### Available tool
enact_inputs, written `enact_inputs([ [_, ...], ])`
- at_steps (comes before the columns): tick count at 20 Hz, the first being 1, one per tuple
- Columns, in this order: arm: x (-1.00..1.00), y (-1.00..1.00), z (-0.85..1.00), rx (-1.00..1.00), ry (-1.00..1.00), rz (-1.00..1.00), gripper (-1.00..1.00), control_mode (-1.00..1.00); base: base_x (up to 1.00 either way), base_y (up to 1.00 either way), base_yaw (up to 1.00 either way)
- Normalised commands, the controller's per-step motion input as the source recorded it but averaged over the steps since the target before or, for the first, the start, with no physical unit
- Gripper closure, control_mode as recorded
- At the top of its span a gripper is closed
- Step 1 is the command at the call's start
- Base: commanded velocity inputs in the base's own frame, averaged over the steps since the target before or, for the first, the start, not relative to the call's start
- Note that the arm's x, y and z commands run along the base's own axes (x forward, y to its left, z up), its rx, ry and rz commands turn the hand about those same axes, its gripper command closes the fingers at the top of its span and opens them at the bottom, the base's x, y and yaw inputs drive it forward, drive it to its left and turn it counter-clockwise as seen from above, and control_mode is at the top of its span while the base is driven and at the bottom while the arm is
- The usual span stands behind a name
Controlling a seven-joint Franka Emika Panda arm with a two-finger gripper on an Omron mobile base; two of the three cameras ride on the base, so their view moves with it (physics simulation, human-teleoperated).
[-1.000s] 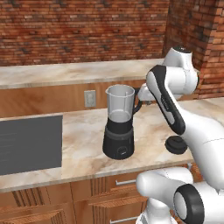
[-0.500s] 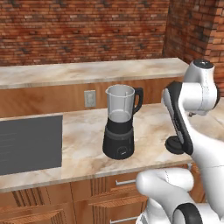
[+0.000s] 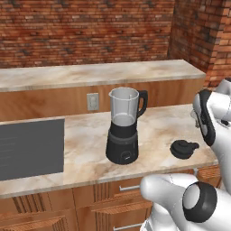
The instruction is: Close the lid blender by securely placing the lid on top.
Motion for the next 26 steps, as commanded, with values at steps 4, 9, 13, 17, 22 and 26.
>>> enact_inputs([
  [4, 0.0, -0.45, -0.62, 0.16, 0.11, -0.31, -1.0, -1.0, 0.0, 0.0, 0.0],
  [9, 0.06, -0.45, -0.47, 0.12, 0.13, -0.22, -1.0, -1.0, 0.0, 0.0, 0.0],
  [13, 0.4, -0.31, -0.41, 0.15, 0.04, -0.11, -1.0, -1.0, 0.0, 0.0, 0.0],
  [17, 0.22, -0.06, -0.25, 0.02, 0.08, -0.01, -1.0, -1.0, 0.0, 0.0, 0.0],
  [22, 0.42, 0.0, -0.11, 0.0, 0.04, 0.0, -1.0, -1.0, 0.0, 0.0, 0.0],
  [26, 0.45, 0.0, -0.19, 0.0, 0.02, 0.0, -1.0, -1.0, 0.0, 0.0, 0.0],
])
